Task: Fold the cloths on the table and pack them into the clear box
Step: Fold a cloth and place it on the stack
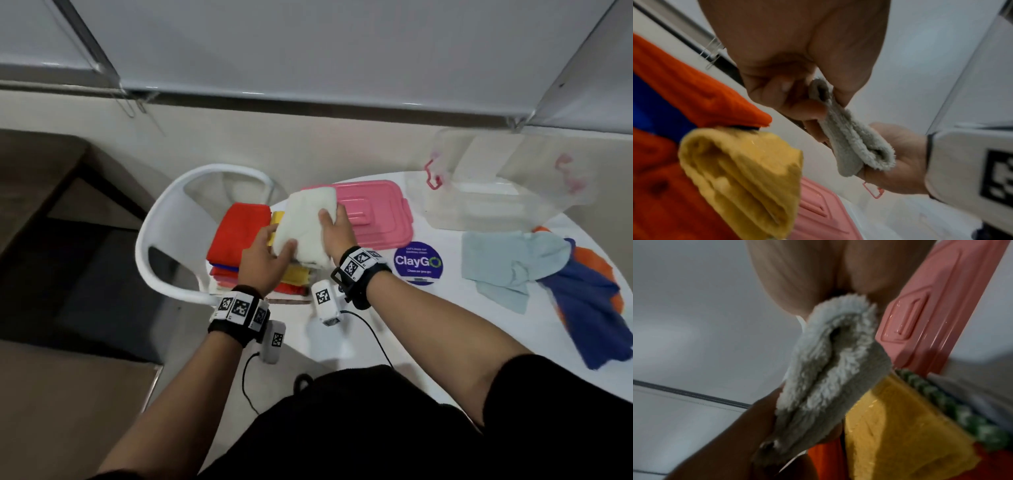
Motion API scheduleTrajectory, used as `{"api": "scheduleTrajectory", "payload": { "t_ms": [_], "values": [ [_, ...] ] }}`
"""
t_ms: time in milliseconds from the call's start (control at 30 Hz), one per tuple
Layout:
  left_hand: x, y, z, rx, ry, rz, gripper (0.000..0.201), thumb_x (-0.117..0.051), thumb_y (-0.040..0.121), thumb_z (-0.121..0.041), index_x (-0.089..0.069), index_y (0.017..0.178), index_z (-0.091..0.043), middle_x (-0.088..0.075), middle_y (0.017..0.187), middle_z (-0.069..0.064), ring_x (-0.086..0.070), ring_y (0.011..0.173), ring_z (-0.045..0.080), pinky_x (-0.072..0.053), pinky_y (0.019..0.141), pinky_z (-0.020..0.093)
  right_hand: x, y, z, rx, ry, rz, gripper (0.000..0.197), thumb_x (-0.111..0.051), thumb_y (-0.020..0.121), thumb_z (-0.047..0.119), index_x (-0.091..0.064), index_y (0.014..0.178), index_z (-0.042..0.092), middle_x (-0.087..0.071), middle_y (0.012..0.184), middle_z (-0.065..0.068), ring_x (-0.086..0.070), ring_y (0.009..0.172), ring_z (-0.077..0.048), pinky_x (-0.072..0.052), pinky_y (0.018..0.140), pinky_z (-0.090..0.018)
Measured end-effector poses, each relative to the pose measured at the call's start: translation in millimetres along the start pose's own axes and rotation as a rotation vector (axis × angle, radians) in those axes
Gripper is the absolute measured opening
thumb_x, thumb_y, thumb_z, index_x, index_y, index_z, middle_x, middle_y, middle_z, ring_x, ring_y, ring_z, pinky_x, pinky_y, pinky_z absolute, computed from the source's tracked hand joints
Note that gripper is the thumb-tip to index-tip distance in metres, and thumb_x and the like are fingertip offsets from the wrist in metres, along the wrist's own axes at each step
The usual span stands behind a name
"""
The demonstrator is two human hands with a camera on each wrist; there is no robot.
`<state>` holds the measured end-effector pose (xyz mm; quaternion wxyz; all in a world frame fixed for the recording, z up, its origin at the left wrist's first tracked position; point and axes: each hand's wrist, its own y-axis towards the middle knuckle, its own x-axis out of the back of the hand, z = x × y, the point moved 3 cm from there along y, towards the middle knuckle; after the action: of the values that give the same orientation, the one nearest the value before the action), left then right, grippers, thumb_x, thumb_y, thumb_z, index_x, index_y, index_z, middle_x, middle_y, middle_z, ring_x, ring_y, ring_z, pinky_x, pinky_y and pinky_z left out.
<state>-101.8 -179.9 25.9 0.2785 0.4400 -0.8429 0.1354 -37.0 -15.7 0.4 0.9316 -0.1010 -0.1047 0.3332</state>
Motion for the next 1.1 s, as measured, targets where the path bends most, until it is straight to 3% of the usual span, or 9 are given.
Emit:
{"api": "scheduleTrajectory", "payload": {
  "t_ms": [133, 300, 400, 467, 533, 600, 700, 900, 1100],
  "values": [
    [26, 14, 15, -0.023, 0.318, -0.008, 0.054, -0.056, 0.087, -0.06, -0.049, 0.131, -0.03, -0.071, 0.096, 0.002, -0.066, 0.09, 0.028, -0.054, 0.078, 0.04, -36, 11, -6, -0.057, -0.006, 0.033, 0.036, -0.05, 0.1, 0.03, -0.046, 0.132, 0.015, -0.064, 0.119, -0.008, -0.062, 0.108, -0.029, -0.051, 0.095, -0.043],
    [41, 39, 32, -0.108, 0.601, -0.162, 0.048, -0.055, 0.088, -0.054, -0.059, 0.122, -0.021, -0.06, 0.117, 0.011, -0.051, 0.109, 0.035, -0.041, 0.088, 0.044, -43, 7, -14, -0.007, -0.3, 0.116, 0.069, -0.06, 0.095, 0.018, -0.022, 0.153, 0.017, -0.049, 0.144, -0.008, -0.05, 0.128, -0.026, -0.035, 0.095, -0.021],
    [34, 60, 47, -0.222, 0.608, -0.129, 0.046, -0.045, 0.092, -0.045, -0.059, 0.129, -0.021, -0.052, 0.137, 0.014, -0.044, 0.124, 0.038, -0.036, 0.099, 0.049, -45, 0, -7, 0.098, -0.519, 0.043, 0.083, -0.064, 0.093, 0.029, -0.01, 0.156, 0.018, -0.033, 0.153, -0.015, -0.037, 0.138, -0.032, -0.033, 0.105, -0.031],
    [24, 71, 61, -0.212, 0.609, -0.007, 0.053, -0.035, 0.096, -0.044, -0.049, 0.142, -0.021, -0.035, 0.154, 0.014, -0.028, 0.142, 0.036, -0.024, 0.113, 0.052, -49, -4, -4, 0.222, -0.822, -0.02, 0.087, -0.059, 0.092, 0.045, -0.005, 0.157, 0.021, -0.016, 0.161, -0.016, -0.02, 0.147, -0.034, -0.023, 0.117, -0.042],
    [12, 74, 77, -0.141, 0.625, 0.11, 0.061, -0.021, 0.097, -0.046, -0.032, 0.152, -0.022, -0.018, 0.162, 0.012, -0.011, 0.15, 0.03, -0.01, 0.119, 0.05, -57, -4, -6, 0.396, -1.055, 0.0, 0.076, -0.047, 0.096, 0.051, -0.011, 0.157, 0.024, -0.003, 0.164, -0.014, -0.005, 0.15, -0.034, -0.009, 0.121, -0.048],
    [5, 71, 90, -0.132, 0.642, 0.134, 0.064, -0.014, 0.096, -0.047, -0.023, 0.155, -0.023, -0.011, 0.163, 0.01, -0.004, 0.151, 0.028, -0.005, 0.121, 0.049, -67, -4, -13, 0.506, -1.195, 0.101, 0.063, -0.033, 0.101, 0.051, -0.019, 0.156, 0.024, 0.0, 0.165, -0.012, 0.004, 0.151, -0.034, 0.0, 0.122, -0.05],
    [2, 70, 99, -0.131, 0.649, 0.133, 0.063, -0.011, 0.097, -0.047, -0.022, 0.155, -0.024, -0.011, 0.163, 0.009, -0.005, 0.151, 0.027, -0.008, 0.121, 0.049, -80, -4, -29, 0.535, -1.324, 0.211, 0.061, -0.018, 0.104, 0.049, -0.01, 0.158, 0.021, 0.0, 0.165, -0.009, 0.007, 0.151, -0.032, 0.004, 0.122, -0.052],
    [8, 72, 95, -0.139, 0.591, 0.103, 0.067, -0.011, 0.095, -0.049, -0.033, 0.152, -0.021, -0.022, 0.161, 0.012, -0.014, 0.15, 0.029, -0.018, 0.118, 0.051, -98, 1, -30, 0.577, -1.304, 0.242, 0.061, -0.026, 0.102, 0.035, -0.009, 0.157, 0.015, -0.002, 0.164, -0.014, 0.001, 0.152, -0.031, -0.004, 0.123, -0.047],
    [9, 69, 93, -0.09, 0.584, 0.133, 0.063, -0.015, 0.095, -0.048, -0.028, 0.153, -0.025, -0.017, 0.162, 0.008, -0.01, 0.15, 0.027, -0.015, 0.119, 0.05, -90, 12, -42, 0.44, -1.292, 0.336, 0.059, -0.017, 0.104, 0.037, -0.001, 0.158, 0.019, 0.004, 0.165, -0.008, 0.005, 0.152, -0.028, -0.001, 0.123, -0.046]
  ]
}}
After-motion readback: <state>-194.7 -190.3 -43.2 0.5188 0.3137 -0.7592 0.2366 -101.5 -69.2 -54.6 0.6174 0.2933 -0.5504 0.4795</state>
